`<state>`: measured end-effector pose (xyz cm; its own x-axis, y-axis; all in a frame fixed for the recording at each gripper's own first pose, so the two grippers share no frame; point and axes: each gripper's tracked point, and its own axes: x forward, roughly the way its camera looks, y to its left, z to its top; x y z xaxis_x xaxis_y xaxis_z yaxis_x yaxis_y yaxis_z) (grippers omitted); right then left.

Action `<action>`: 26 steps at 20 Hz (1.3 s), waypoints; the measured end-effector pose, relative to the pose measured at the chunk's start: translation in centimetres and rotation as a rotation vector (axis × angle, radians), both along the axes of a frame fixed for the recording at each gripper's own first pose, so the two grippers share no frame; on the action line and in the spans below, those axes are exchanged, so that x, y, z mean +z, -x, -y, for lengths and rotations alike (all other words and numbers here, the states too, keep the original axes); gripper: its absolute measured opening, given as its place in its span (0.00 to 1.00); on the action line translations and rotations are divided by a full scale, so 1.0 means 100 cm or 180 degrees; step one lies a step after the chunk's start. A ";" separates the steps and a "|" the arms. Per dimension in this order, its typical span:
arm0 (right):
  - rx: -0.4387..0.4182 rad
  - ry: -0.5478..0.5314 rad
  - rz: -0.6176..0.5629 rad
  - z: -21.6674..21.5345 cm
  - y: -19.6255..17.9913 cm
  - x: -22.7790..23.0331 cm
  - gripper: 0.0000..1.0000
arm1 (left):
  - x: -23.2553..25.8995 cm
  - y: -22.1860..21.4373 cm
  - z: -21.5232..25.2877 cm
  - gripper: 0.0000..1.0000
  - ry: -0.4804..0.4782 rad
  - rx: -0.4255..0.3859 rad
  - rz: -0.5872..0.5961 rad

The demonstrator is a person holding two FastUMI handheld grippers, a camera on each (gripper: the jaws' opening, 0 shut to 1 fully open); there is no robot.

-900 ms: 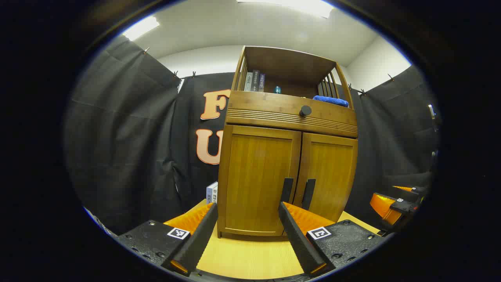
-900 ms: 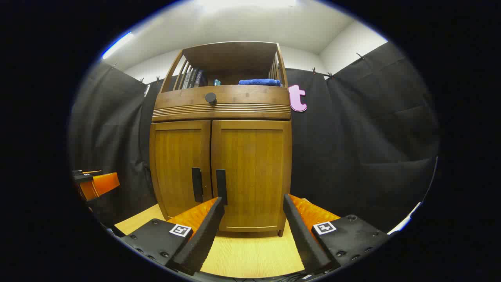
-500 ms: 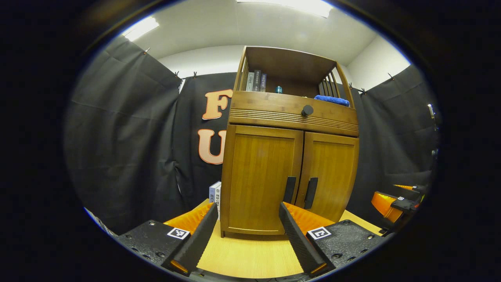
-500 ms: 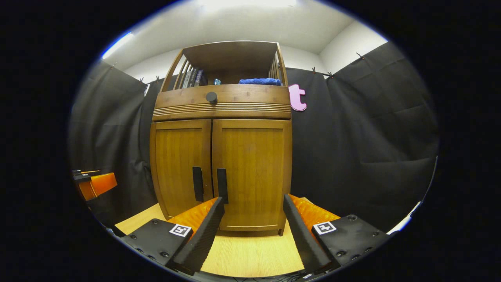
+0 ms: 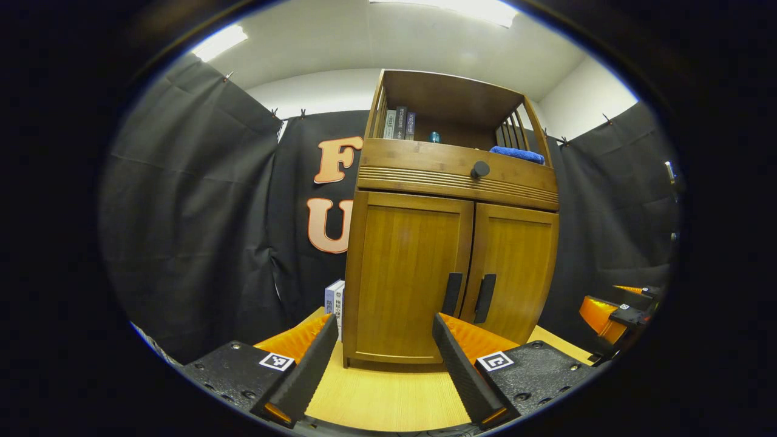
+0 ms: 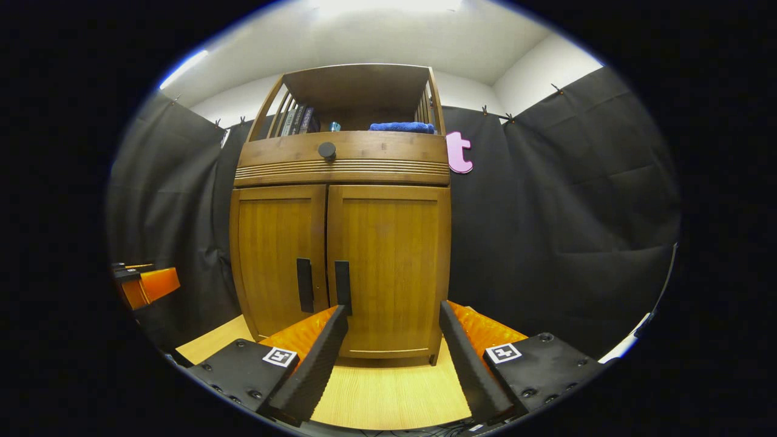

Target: Open the right door of the double-door shoe cabinet with the right hand, and open the left door with the left hand.

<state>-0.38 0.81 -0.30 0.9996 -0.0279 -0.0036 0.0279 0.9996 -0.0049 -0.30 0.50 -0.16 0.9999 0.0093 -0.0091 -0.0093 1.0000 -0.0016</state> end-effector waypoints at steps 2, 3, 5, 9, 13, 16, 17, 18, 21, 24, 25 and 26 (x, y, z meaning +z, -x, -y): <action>0.0005 -0.0006 -0.0007 -0.001 -0.003 -0.002 1.00 | 0.000 -0.001 -0.001 0.95 -0.0008 0.0009 0.0006; 0.0005 -0.0007 -0.0009 -0.002 -0.004 -0.001 1.00 | 0.000 0.000 -0.001 0.95 -0.0010 0.0013 0.0011; 0.0011 -0.0015 -0.0003 -0.004 -0.007 -0.002 0.98 | 0.000 -0.001 -0.002 0.95 -0.0009 0.0019 0.0017; 0.0044 -0.0052 -0.0009 -0.009 -0.023 -0.004 0.94 | 0.001 -0.001 -0.004 0.95 -0.0018 0.0043 0.0030; 0.0110 -0.0027 0.0040 -0.020 -0.047 -0.003 1.00 | 0.001 -0.001 -0.009 0.92 -0.0025 0.0107 0.0026; 0.0190 -0.0059 0.0047 -0.034 -0.069 -0.005 1.00 | 0.001 0.000 -0.017 0.95 -0.0029 0.0176 0.0020; 0.0212 -0.0075 0.0043 -0.038 -0.076 -0.007 1.00 | 0.001 0.001 -0.020 0.92 -0.0036 0.0199 0.0019; 0.0228 -0.0087 0.0041 -0.042 -0.084 -0.009 1.00 | 0.002 0.001 -0.022 0.95 -0.0045 0.0227 0.0018; 0.0262 -0.0056 0.0018 -0.055 -0.110 -0.016 0.97 | 0.000 0.005 -0.033 0.95 -0.0071 0.0330 0.0006; 0.0319 -0.0033 -0.0003 -0.069 -0.132 -0.020 1.00 | 0.001 0.007 -0.040 0.91 -0.0079 0.0406 0.0020; 0.0332 -0.0032 0.0008 -0.073 -0.142 -0.021 1.00 | 0.001 0.007 -0.041 0.91 -0.0077 0.0432 0.0018; 0.0333 -0.0046 0.0002 -0.075 -0.150 -0.024 0.98 | 0.000 0.008 -0.044 0.92 -0.0077 0.0460 0.0014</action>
<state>14.57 8.30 -2.70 0.9971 0.0766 -0.0028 -0.0766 0.9970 0.0095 -1.08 4.91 -0.16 0.9882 0.1532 -0.0026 -0.1531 0.9880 0.0221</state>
